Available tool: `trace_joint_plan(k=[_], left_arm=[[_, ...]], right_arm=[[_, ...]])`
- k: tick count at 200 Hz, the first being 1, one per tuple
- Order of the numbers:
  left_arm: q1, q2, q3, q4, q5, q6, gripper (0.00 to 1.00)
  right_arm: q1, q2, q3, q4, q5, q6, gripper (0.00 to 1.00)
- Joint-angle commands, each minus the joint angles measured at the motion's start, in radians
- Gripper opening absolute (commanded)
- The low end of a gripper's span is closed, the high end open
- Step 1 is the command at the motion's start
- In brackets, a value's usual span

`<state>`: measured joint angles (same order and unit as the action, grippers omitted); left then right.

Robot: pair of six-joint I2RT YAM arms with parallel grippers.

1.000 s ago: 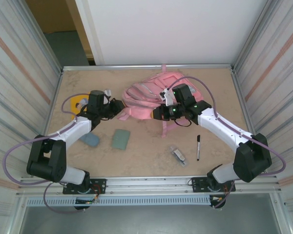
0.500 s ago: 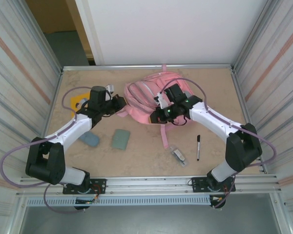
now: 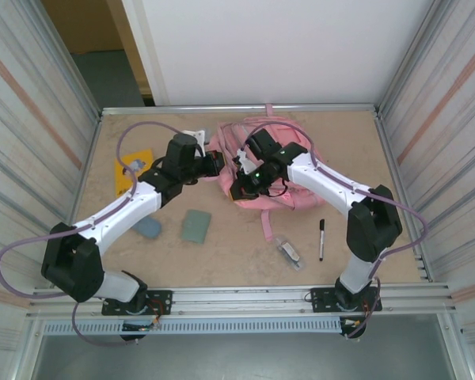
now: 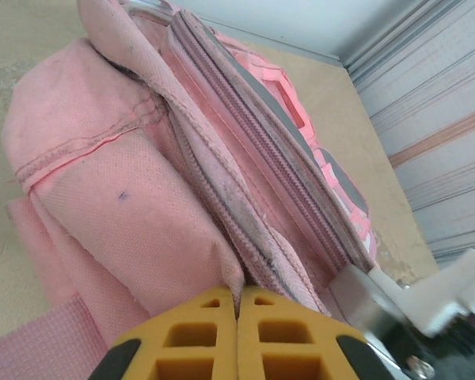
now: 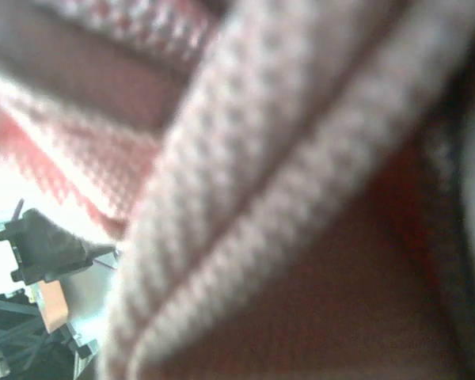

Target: Pack books, pencil case, and school supplies into a backpack

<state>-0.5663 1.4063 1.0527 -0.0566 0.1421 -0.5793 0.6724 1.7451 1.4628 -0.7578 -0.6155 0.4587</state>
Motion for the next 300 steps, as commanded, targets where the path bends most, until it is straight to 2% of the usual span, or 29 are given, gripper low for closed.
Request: trace_joint_plan(k=[1,36,47,72,102,121,154,167,190,204,233,275,300], left_arm=[[-0.066,-0.025,-0.002,0.049,0.106,-0.015,0.0],[-0.066,-0.124,-0.176,0.078,0.031,-0.057,0.0],[-0.067,-0.127,-0.219,0.101,0.037,-0.064,0.0],[-0.087,-0.046,-0.26,0.228,0.07,-0.124,0.0],[-0.177,0.043,-0.267,0.326,-0.005,-0.18,0.0],[-0.209,0.054,-0.297,0.328,-0.034,-0.198,0.0],[-0.213,0.058,-0.345,0.317,-0.032,-0.184,0.0],[-0.213,0.056,-0.345,0.288,-0.024,-0.147,0.04],[-0.215,0.077,-0.339,0.231,-0.02,-0.117,0.04],[-0.216,0.1,-0.35,0.263,-0.018,-0.127,0.0],[-0.236,0.182,-0.354,0.369,-0.052,-0.177,0.0],[-0.257,0.27,-0.317,0.437,-0.048,-0.222,0.0],[-0.255,0.198,-0.352,0.415,-0.063,-0.208,0.13]], right_arm=[[-0.009,0.021,0.08,0.111,-0.037,0.0,0.05],[-0.07,-0.016,0.066,0.045,0.038,-0.049,0.08],[-0.085,-0.019,0.063,0.015,0.079,-0.079,0.08],[-0.093,0.009,0.064,-0.02,0.176,-0.127,0.08],[-0.091,0.064,0.089,-0.008,0.273,-0.18,0.08],[-0.093,0.107,0.112,-0.017,0.312,-0.208,0.08],[-0.078,0.162,0.095,-0.023,0.267,-0.203,0.09],[-0.071,0.17,0.07,-0.033,0.267,-0.198,0.09],[-0.084,0.196,0.062,-0.137,0.229,-0.207,0.12],[-0.086,0.205,0.057,-0.192,0.164,-0.226,0.14],[-0.096,0.24,0.081,-0.256,0.058,-0.26,0.17],[-0.093,0.326,0.17,-0.281,0.003,-0.259,0.18],[-0.094,0.325,0.158,-0.268,0.01,-0.248,0.21]])
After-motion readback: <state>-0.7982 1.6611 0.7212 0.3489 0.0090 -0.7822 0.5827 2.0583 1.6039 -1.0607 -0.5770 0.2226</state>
